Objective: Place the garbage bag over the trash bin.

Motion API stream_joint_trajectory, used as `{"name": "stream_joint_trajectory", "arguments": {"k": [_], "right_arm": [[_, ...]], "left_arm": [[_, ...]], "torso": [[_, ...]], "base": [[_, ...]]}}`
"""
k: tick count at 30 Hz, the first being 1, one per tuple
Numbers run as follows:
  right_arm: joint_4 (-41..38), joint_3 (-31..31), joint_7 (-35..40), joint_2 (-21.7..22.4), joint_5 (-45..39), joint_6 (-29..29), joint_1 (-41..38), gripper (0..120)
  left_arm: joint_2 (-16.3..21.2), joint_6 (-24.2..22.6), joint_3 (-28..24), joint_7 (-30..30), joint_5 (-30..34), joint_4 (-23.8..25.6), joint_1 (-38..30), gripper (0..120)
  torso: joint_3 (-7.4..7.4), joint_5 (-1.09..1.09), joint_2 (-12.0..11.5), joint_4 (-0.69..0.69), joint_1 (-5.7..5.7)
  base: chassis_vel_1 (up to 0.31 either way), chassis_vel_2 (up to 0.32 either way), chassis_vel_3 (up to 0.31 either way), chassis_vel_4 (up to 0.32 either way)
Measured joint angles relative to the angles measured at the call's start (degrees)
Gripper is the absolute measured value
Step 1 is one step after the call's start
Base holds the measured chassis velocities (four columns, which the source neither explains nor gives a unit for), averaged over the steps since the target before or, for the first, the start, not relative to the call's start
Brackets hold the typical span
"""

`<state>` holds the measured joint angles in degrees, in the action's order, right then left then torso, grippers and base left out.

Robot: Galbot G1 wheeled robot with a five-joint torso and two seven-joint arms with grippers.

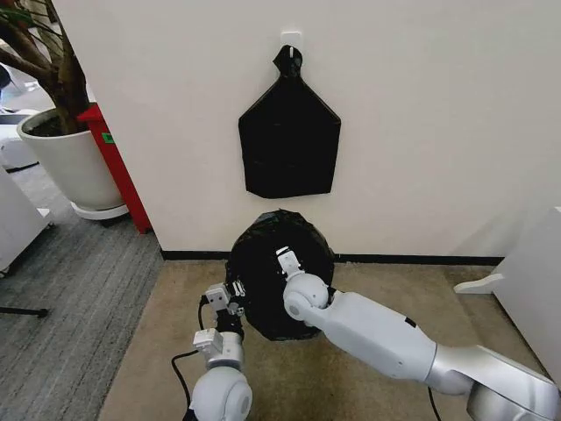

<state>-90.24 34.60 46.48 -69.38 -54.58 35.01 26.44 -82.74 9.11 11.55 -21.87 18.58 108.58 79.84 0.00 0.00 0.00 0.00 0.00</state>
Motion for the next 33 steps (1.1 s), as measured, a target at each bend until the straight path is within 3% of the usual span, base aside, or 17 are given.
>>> {"name": "stream_joint_trajectory", "arguments": {"k": [10, 17, 20, 21, 23, 29, 33], "right_arm": [[-10.2, -0.7, 3.2, 0.8, -2.8, 0.8, 1.3, 0], [-18.1, -1.9, 5.4, 2.5, -5.7, 3.7, 2.5, 0], [-21.7, -3.3, 5.5, 3.7, -6.0, 4.4, 2.8, 9], [-24.4, -5.0, 5.1, 4.6, -5.6, 4.8, 2.8, 17], [-25.0, -5.4, 5.1, 4.8, -5.5, 4.9, 2.8, 17], [-33.8, -10.8, 4.6, 8.3, -3.3, 5.0, 1.7, 45], [-37.0, -13.8, 5.1, 9.7, -3.4, 5.5, 4.0, 57]], "left_arm": [[-0.2, 0.0, 0.7, -0.2, 0.8, -3.7, -1.1, 1], [0.2, 0.0, 1.0, -0.5, 1.9, -3.4, -1.2, 1], [0.2, -0.3, 1.0, -0.9, 3.0, -2.9, -1.2, 1], [0.3, -0.7, 1.0, -1.2, 3.9, -2.6, -1.2, 1], [0.3, -0.7, 1.0, -1.2, 4.1, -2.5, -1.2, 1], [-0.3, -2.0, 0.5, -2.7, 7.4, -1.2, -1.0, 1], [-0.5, -2.8, 0.3, -3.8, 10.4, 0.0, -1.1, 1]], "torso": [[0.0, -0.01, 0.0, 0.0, 0.0], [0.0, 0.0, 0.0, 0.0, 0.0], [0.0, 0.0, 0.0, 0.0, 0.0], [0.0, 0.0, 0.0, 0.0, 0.0], [0.0, 0.0, 0.0, 0.0, 0.0], [0.0, 0.0, 0.0, 0.0, 0.0], [0.0, 0.01, 0.0, 0.01, 0.0]], "base": [[0.0, 0.0, 0.0, 0.0], [0.0, 0.0, 0.0, 0.0], [0.0, 0.0, 0.0, 0.0], [0.0, 0.0, 0.0, 0.0], [0.0, 0.0, 0.0, 0.0], [0.0, 0.0, 0.0, 0.0], [0.0, 0.0, 0.0, 0.0]]}}
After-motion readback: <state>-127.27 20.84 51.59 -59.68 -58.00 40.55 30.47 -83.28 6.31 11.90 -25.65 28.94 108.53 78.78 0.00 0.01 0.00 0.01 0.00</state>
